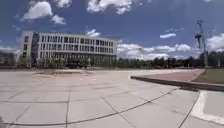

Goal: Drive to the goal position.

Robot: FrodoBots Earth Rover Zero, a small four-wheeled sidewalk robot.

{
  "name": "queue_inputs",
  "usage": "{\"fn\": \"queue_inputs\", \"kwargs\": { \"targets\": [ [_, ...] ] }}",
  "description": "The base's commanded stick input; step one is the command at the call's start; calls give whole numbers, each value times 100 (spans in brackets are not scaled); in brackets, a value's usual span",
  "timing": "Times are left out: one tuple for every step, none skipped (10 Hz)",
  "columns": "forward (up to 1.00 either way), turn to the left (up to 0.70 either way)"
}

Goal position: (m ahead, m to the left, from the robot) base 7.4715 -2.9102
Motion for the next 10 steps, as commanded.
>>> {"fn": "queue_inputs", "kwargs": {
  "targets": [
    [70,0],
    [70,0],
    [70,0],
    [70,0],
    [70,0],
    [70,2],
    [70,7],
    [70,14],
    [70,24],
    [70,17]
  ]
}}
